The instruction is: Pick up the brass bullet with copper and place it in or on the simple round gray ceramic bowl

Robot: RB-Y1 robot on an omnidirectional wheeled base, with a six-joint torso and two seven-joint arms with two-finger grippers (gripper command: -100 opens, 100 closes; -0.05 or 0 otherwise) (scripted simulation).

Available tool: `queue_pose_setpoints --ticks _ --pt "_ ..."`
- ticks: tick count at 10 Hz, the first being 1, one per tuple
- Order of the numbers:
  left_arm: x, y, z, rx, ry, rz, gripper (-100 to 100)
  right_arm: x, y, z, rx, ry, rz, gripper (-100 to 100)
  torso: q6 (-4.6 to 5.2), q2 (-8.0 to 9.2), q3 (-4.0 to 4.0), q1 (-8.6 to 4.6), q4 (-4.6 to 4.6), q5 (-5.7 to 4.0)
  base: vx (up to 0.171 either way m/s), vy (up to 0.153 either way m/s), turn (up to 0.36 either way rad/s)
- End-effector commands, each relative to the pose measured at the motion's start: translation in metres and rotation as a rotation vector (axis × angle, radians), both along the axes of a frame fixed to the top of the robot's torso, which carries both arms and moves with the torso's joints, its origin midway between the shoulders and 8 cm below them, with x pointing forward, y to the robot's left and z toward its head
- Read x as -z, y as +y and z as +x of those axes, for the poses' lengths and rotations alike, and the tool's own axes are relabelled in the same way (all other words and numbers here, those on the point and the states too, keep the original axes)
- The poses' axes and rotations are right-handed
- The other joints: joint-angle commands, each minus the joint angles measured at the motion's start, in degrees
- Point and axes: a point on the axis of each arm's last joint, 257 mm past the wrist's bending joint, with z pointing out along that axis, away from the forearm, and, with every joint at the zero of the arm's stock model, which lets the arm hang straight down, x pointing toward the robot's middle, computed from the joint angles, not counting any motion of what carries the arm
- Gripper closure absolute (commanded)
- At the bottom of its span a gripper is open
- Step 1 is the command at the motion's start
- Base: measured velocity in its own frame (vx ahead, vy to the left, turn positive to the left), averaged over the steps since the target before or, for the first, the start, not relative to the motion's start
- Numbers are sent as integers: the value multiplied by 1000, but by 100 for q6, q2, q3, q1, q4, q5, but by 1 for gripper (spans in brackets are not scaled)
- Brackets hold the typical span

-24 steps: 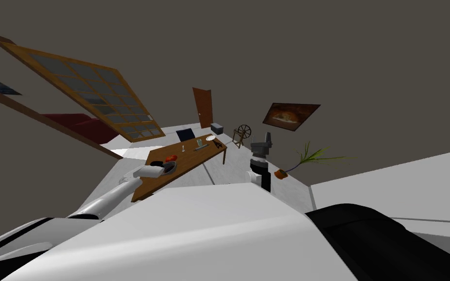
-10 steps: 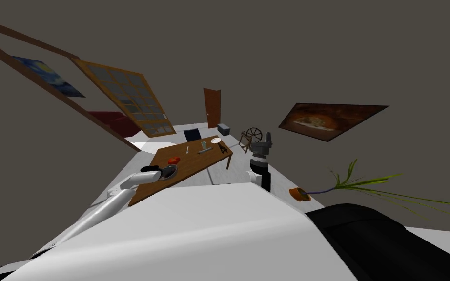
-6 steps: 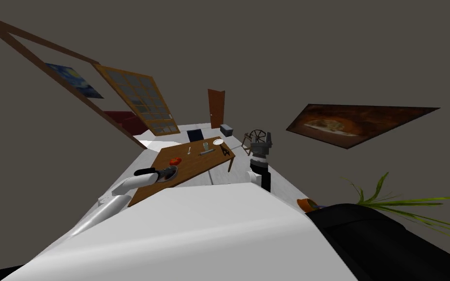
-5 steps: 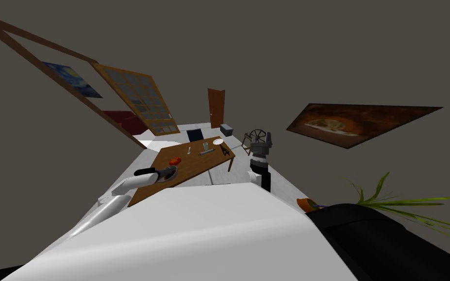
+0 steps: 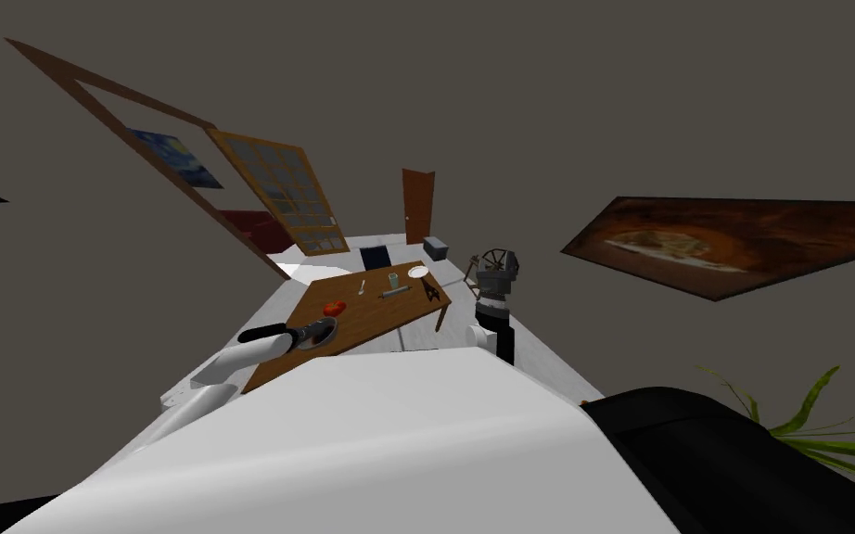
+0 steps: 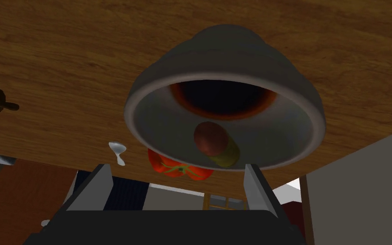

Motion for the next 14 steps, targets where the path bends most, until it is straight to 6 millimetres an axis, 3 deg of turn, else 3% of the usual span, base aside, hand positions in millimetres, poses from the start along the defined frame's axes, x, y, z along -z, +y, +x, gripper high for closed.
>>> queue_pose_setpoints --ticks 1,3,5,6,7,10,11,12,14 --pt "-1 -10 -14 -6 -11 -43 -100 0 0 0 0 0 0 0 0 0 0 0 0 0 140 -4 362" --pt "-14 -3 -16 26 -28 -5 -100 0 0 0 0 0 0 0 -2 -51 -28 -24 -11 -5 142 -64 136" --pt "-14 -3 -16 67 -19 24 -100 0 0 0 0 0 0 0 3 -18 -11 -15 -4 -4 16 -9 -23" --pt "-16 -10 -30 47 -35 -19 -100 0 0 0 0 0 0 0 2 -2 -1 -3 0 -1 150 -25 313" --pt "-25 -2 -35 54 -45 4 -100 0 0 0 0 0 0 0 -7 -37 -19 -13 -6 -2 205 -67 321" --pt "-31 -2 -33 121 -41 56 -100 0 0 0 0 0 0 0 4 -16 -10 -8 -4 -2 37 -19 -17" --pt "-36 -7 -48 101 -60 22 -100 0 0 0 0 0 0 0 2 4 2 1 1 0 108 -42 285" --pt "-46 2 -55 108 -65 52 -100 0 0 0 0 0 0 0 -6 -23 -12 -15 -4 -2 173 -75 340" --pt "-51 2 -52 156 -66 90 -100 0 0 0 0 0 0 0 6 -42 -24 -21 -9 -5 83 -37 -9"
